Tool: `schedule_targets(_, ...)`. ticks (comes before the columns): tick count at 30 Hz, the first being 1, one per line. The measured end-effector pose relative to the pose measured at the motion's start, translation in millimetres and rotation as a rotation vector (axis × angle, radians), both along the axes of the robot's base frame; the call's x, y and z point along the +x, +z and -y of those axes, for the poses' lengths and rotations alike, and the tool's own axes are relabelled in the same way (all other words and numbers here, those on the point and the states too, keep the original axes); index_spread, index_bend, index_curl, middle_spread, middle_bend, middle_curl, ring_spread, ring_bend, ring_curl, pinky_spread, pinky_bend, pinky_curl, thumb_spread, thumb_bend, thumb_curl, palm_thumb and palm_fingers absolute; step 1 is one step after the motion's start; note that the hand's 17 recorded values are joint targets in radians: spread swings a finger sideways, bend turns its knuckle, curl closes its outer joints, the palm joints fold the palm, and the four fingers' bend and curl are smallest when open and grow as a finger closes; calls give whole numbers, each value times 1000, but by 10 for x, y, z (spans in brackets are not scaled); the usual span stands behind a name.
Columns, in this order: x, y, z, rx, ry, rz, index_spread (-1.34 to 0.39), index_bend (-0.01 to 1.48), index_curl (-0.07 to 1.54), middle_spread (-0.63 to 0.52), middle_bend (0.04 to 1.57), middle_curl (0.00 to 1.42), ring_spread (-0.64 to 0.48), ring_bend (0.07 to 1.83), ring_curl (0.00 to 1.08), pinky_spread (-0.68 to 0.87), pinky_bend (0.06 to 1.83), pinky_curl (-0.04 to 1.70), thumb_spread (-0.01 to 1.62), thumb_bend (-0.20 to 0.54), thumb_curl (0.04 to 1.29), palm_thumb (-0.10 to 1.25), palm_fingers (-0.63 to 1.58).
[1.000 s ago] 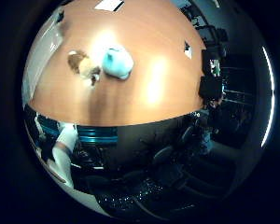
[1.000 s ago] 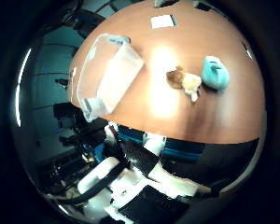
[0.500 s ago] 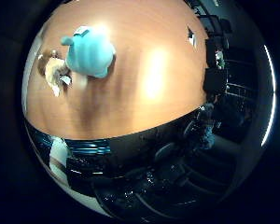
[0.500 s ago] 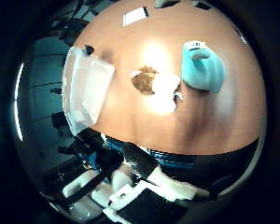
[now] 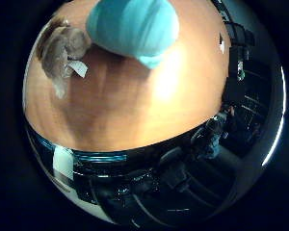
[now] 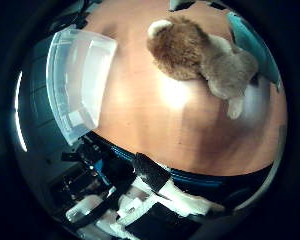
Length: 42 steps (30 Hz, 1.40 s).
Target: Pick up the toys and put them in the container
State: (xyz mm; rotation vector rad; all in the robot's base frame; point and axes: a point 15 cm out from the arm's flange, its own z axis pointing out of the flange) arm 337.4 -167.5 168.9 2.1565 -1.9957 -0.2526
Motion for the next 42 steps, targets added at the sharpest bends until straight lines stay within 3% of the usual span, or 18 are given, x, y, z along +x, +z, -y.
schedule_targets(13, 71, -316, 136, -33, -17, -47, -387, 189, 354, 28, 186, 279, 191, 192, 220, 382, 225, 314, 1027, -25, 268, 389, 194)
schedule_targets(17, 110, -373, 141, -36, -21, -38, -358, 147, 319, -24, 241, 310, 170, 251, 235, 379, 204, 302, 1030, -22, 271, 410, 317)
schedule_targets(21, 143, -373, 147, -41, -23, -25, -335, 159, 285, -160, 418, 381, -81, 500, 307, 250, 249, 306, 1036, -17, 277, 459, 667)
schedule_targets(25, 165, -339, 153, -45, -21, -11, -389, 193, 306, -295, 541, 471, -276, 758, 411, -163, 525, 381, 1040, -8, 289, 542, 1079)
schedule_targets(28, 225, -253, 153, -58, -11, 25, -449, 428, 452, -329, 757, 605, -317, 925, 513, -342, 789, 515, 1047, -7, 309, 671, 1244)
schedule_targets(34, 252, -222, 75, -60, 26, 19, -420, 840, 744, -286, 1075, 800, -279, 1234, 655, -319, 1103, 719, 1010, -2, 358, 888, 1169)
schedule_targets(38, 223, -75, 80, -68, 26, 28, -356, 968, 860, -249, 1189, 880, -256, 1336, 713, -268, 1214, 824, 1023, 9, 423, 1038, 1101)
schedule_targets(42, 28, 125, 37, -57, 21, -15, -324, 997, 912, -219, 1237, 913, -246, 1358, 746, -244, 1242, 882, 1032, -5, 480, 1094, 1057)
